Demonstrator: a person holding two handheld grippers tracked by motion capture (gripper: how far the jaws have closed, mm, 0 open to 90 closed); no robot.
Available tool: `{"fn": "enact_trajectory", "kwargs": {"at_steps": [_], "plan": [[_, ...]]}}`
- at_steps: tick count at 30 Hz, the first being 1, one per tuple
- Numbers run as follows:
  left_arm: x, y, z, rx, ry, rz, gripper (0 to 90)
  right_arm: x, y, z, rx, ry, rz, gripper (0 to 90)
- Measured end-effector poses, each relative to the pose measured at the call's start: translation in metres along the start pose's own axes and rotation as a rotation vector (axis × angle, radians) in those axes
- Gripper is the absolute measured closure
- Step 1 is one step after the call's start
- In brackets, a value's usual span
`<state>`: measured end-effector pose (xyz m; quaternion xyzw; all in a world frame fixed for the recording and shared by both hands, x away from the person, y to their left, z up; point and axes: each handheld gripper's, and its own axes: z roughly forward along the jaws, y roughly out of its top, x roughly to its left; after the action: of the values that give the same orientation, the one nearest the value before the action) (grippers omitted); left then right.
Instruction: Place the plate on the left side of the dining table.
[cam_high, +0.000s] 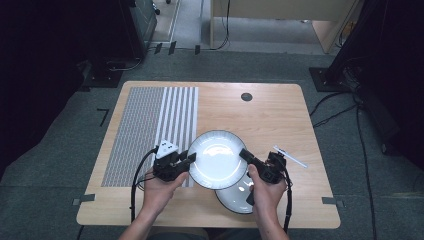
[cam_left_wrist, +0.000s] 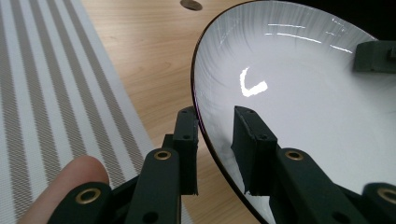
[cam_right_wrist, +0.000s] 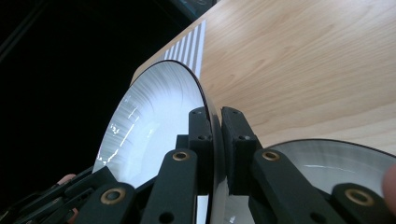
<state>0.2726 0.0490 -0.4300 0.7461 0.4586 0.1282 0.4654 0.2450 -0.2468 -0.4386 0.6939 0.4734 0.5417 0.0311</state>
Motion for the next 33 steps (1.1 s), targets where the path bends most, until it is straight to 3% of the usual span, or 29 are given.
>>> {"fn": "enact_trajectory", "kwargs": {"at_steps": [5,9,16,33], "plan": [[0.015,0.002,-0.006,0.009,0.023,0.002,71.8,0.014,0.000,0.020,0.023,0.011,-0.010,83.9],[0.031,0.001,-0.013,0.009,0.035,-0.014,71.9,0.022,-0.002,0.030,0.033,0.013,-0.024,83.9],[0.061,0.002,-0.025,-0.008,0.083,-0.042,72.3,0.045,-0.008,0.062,0.062,0.026,-0.035,84.0],[0.113,0.004,-0.038,-0.018,0.157,-0.084,71.9,0.082,-0.015,0.117,0.102,0.041,-0.079,84.0]]}}
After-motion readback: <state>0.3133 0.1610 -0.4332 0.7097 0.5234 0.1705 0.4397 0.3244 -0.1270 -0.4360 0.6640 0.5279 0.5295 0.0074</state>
